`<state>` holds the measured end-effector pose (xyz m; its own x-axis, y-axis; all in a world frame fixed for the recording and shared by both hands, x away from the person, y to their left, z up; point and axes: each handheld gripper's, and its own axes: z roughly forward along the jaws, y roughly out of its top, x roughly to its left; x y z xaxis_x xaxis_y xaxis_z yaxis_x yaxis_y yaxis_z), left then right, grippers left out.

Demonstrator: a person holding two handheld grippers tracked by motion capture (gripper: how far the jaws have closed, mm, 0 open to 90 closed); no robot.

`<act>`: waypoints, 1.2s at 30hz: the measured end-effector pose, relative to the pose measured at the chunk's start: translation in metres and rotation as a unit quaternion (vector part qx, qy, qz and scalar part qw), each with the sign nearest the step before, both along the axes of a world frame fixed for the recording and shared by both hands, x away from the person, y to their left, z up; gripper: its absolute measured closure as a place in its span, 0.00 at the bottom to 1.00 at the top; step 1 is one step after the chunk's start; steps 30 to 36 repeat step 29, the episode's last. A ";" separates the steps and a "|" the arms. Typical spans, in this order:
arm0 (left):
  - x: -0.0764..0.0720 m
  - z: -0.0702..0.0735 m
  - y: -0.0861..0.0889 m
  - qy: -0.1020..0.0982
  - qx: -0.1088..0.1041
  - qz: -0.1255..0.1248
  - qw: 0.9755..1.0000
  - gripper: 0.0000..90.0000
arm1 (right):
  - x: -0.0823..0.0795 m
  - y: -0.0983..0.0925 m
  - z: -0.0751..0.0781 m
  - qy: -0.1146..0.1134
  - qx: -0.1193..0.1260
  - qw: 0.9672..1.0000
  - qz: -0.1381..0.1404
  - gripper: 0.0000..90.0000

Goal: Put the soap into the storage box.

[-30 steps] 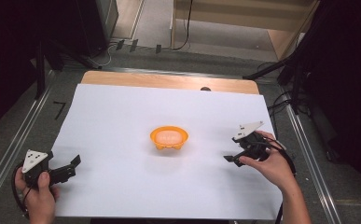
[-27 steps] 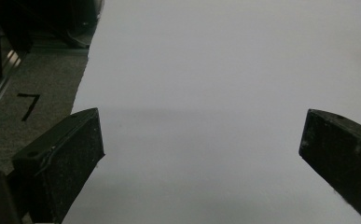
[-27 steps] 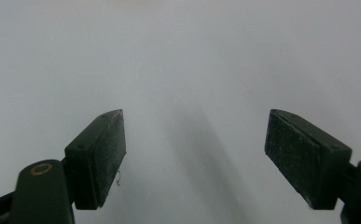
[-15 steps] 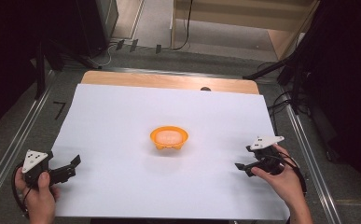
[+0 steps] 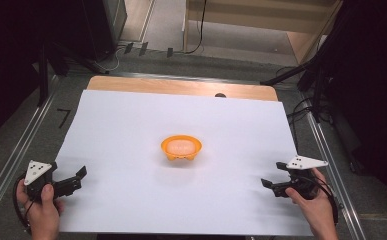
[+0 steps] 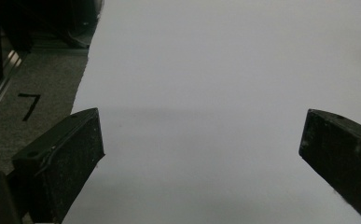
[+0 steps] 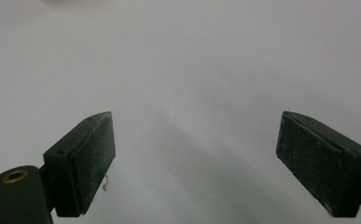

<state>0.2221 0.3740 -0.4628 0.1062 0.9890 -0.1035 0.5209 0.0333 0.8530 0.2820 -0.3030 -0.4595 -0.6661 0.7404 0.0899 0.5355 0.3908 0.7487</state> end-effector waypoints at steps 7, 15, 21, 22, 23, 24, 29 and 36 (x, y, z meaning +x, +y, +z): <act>0.000 0.000 0.000 0.000 0.001 0.000 1.000 0.00 | -0.015 -0.016 -0.007 -0.028 0.030 0.998 -0.042 0.12; 0.000 0.000 0.000 0.000 0.000 0.001 1.000 0.00 | -0.036 -0.040 -0.024 -0.085 0.089 0.984 -0.127 0.13; 0.000 0.000 0.000 -0.001 0.000 0.001 1.000 0.00 | -0.044 -0.054 -0.027 -0.087 0.114 0.977 -0.157 0.14; 0.000 0.000 0.000 -0.002 -0.001 0.001 1.000 0.00 | -0.045 -0.056 -0.028 -0.090 0.123 0.975 -0.164 0.14; 0.000 0.000 0.000 -0.002 -0.002 0.001 1.000 0.00 | -0.047 -0.059 -0.028 -0.093 0.136 0.972 -0.168 0.15; 0.000 0.000 0.000 -0.002 -0.002 0.001 1.000 0.00 | -0.048 -0.059 -0.028 -0.093 0.140 0.971 -0.167 0.15; 0.000 0.000 0.000 -0.002 -0.002 0.000 1.000 0.00 | -0.050 -0.055 -0.027 -0.106 0.123 0.972 -0.168 0.14; 0.000 0.000 0.000 -0.002 -0.002 0.000 1.000 0.00 | -0.050 -0.055 -0.027 -0.106 0.123 0.972 -0.168 0.14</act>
